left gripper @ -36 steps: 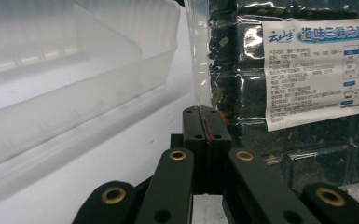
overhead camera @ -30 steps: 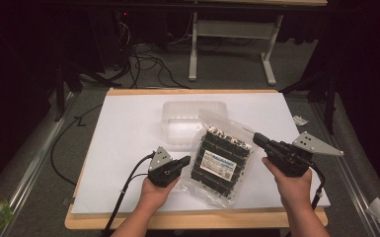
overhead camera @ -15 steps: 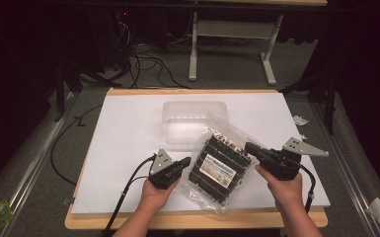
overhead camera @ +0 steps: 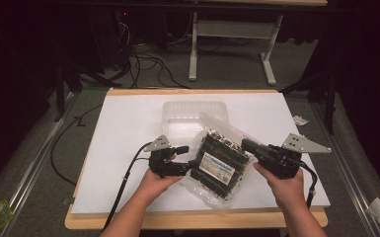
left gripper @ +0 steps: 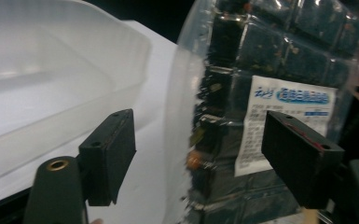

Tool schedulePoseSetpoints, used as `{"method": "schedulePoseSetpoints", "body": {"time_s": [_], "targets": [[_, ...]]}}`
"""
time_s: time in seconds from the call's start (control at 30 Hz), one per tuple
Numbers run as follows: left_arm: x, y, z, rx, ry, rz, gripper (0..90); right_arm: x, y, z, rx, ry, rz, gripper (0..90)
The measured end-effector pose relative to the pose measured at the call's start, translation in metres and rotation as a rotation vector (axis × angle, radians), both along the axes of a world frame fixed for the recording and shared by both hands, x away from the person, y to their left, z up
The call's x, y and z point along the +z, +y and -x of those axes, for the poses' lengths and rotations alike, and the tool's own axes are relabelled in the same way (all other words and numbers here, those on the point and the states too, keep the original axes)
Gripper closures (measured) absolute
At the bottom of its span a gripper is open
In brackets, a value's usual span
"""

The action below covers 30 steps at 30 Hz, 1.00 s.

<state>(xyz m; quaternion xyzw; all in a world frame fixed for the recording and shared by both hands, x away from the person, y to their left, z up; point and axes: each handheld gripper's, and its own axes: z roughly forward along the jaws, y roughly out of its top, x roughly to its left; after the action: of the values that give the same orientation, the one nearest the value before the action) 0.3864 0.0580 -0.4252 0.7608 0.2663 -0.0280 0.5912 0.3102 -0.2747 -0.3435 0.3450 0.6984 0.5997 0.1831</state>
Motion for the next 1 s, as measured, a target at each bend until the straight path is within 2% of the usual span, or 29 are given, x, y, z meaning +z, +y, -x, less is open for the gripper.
{"method": "schedulePoseSetpoints", "body": {"time_s": [0.03,0.07,0.13,0.2,0.3,0.37,0.47,0.57,0.67,0.8,0.87,1.0], "targets": [[0.0,-0.005,-0.001,-0.031,0.001,-0.01,26.7,0.001,0.001,0.0,0.004,-0.002,0.001,90.0],[0.0,-0.011,-0.001,-0.059,0.0,-0.038,26.9,0.001,0.002,0.0,0.006,-0.006,0.006,90.0],[0.0,-0.018,0.0,-0.054,-0.022,-0.072,29.4,0.002,0.004,-0.001,0.008,-0.011,0.013,90.0],[-0.002,-0.018,0.001,-0.048,-0.029,-0.067,36.2,0.003,0.004,-0.002,-0.002,-0.012,0.007,90.0],[-0.005,-0.018,0.007,-0.034,-0.069,-0.067,47.9,0.003,0.002,-0.004,-0.015,-0.006,0.001,89.2],[-0.006,-0.018,0.01,-0.044,-0.089,-0.061,55.8,0.002,0.0,-0.005,-0.033,0.001,-0.015,85.4],[-0.009,-0.015,0.015,-0.071,-0.123,-0.055,65.0,0.0,-0.007,-0.01,-0.039,0.028,-0.035,71.8],[-0.009,-0.015,0.019,-0.084,-0.153,-0.071,69.2,-0.006,-0.013,-0.015,-0.042,0.067,-0.044,60.2],[-0.01,-0.016,0.022,-0.083,-0.176,-0.087,70.8,-0.012,-0.017,-0.02,-0.055,0.097,-0.052,49.5],[-0.009,-0.015,0.025,-0.076,-0.194,-0.081,71.6,-0.017,-0.018,-0.024,-0.074,0.118,-0.034,40.0],[-0.009,-0.014,0.026,-0.074,-0.209,-0.089,71.8,-0.018,-0.021,-0.026,-0.091,0.133,-0.043,34.6],[-0.01,-0.012,0.027,-0.063,-0.225,-0.093,71.8,-0.019,-0.027,-0.026,-0.112,0.138,-0.051,26.1]]}}
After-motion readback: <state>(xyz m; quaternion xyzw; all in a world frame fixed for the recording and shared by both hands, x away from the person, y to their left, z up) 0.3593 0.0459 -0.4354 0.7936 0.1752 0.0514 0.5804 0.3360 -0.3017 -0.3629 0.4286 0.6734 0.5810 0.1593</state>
